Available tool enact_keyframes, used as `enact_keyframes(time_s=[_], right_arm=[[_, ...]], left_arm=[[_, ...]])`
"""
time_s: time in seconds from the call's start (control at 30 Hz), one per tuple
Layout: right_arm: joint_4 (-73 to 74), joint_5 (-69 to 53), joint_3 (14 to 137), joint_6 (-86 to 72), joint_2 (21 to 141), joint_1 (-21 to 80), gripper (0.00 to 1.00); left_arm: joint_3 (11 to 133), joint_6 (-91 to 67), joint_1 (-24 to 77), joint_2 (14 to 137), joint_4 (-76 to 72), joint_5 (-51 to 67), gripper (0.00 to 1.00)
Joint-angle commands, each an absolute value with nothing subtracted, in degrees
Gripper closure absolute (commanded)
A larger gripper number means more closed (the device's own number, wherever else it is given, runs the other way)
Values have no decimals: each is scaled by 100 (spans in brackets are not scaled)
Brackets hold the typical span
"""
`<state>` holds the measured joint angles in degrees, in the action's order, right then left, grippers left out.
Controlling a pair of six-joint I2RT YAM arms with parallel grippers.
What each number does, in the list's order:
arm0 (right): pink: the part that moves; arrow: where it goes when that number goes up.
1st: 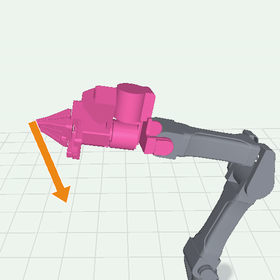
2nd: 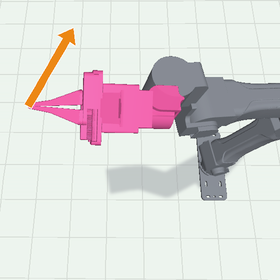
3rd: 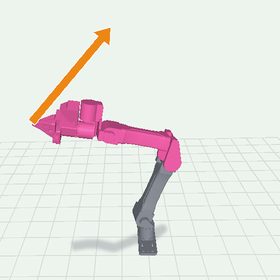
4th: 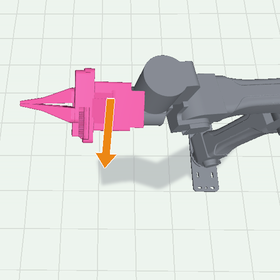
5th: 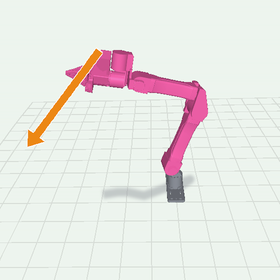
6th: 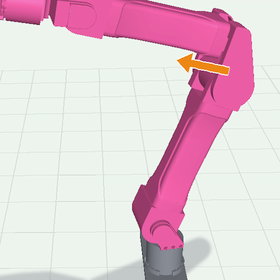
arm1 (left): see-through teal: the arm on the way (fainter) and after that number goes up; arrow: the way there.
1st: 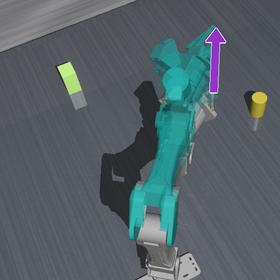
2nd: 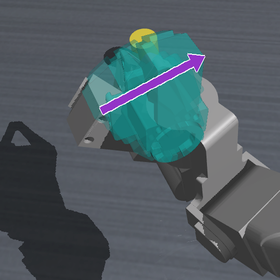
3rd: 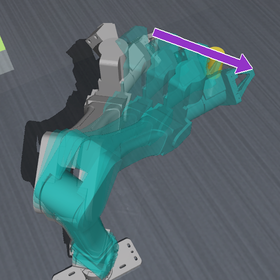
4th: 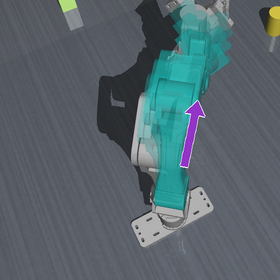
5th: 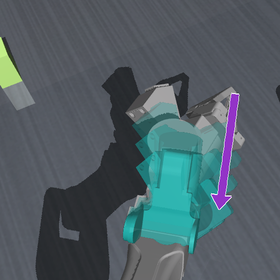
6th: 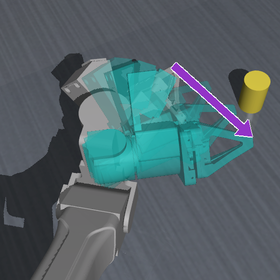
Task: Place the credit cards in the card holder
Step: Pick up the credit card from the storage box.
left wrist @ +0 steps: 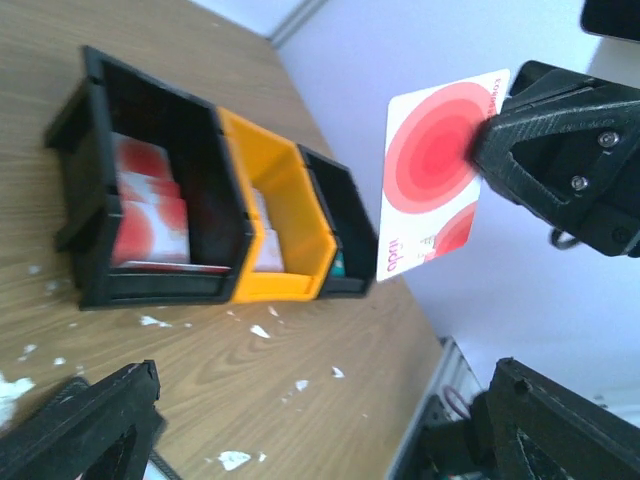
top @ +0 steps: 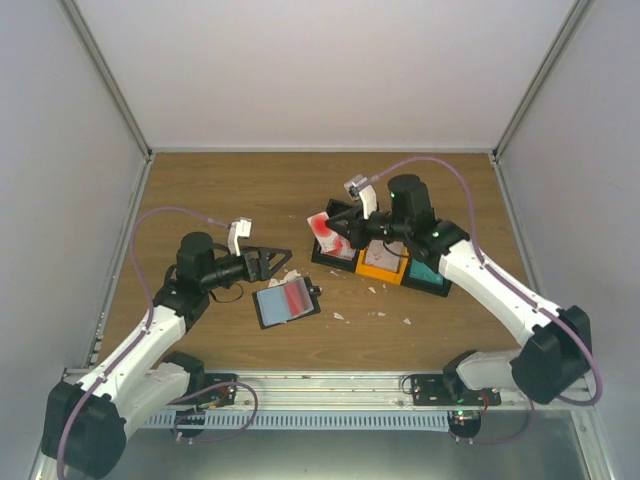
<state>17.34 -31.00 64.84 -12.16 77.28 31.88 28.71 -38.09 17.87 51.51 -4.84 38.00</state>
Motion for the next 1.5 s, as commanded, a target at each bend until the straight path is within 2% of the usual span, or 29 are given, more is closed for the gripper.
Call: enact_keyframes(time_s=[0.0, 0.17, 0.27, 0.5, 0.67, 0.73, 0.77, 0.87, 0.97, 1.13, 1.23, 1.27, 1.3, 1.37, 1.4, 1.47], right_arm=[[-181, -4857, 5801, -2784, 7309, 3290, 100], [-1051, -5341, 5484, -3444, 7366, 3502, 99], [-1266, -5498, 5465, -3631, 7534, 3607, 100], [-1662, -5725, 5346, -3918, 7770, 3804, 100], [-1697, -5811, 5297, -3975, 7857, 3849, 99], [-1684, -5845, 5276, -3973, 7866, 3850, 95], [-1647, -5853, 5260, -3946, 7860, 3850, 91], [-1478, -5867, 5195, -3802, 7796, 3852, 79], [-1424, -5889, 5031, -3693, 7670, 3849, 77], [-1477, -5954, 4773, -3648, 7484, 3850, 88], [-1458, -5898, 4741, -3617, 7485, 3854, 99], [-1451, -5853, 4744, -3618, 7507, 3847, 99], [-1415, -5781, 4752, -3609, 7527, 3849, 100], [-1251, -5510, 4782, -3572, 7572, 3848, 99], [-1107, -5299, 4790, -3552, 7596, 3849, 100], [-758, -4817, 4773, -3545, 7610, 3850, 100]], left_arm=[[3029, -3870, 1762, 5087, -1081, 4786, 10], [2906, -4286, 1796, 4939, -1753, 5371, 13], [2806, -4420, 1813, 4770, -2100, 5527, 21], [2722, -4570, 1824, 4761, -2263, 5564, 53], [2695, -4566, 1823, 4778, -2290, 5590, 81], [2698, -4553, 1819, 4796, -2259, 5584, 97], [2689, -4555, 1828, 4793, -2232, 5557, 100], [2655, -4607, 1825, 4761, -2220, 5478, 100], [2658, -4684, 1826, 4750, -2183, 5429, 100], [2672, -4754, 1820, 4803, -2153, 5458, 100], [2670, -4758, 1825, 4823, -2092, 5458, 100], [2678, -4720, 1822, 4841, -2016, 5451, 99], [2703, -4646, 1827, 4860, -1863, 5393, 90], [2829, -4398, 1825, 4887, -1194, 5032, 62], [2917, -4226, 1824, 4913, -695, 4686, 52], [3082, -3976, 1823, 4968, 358, 3851, 41]])
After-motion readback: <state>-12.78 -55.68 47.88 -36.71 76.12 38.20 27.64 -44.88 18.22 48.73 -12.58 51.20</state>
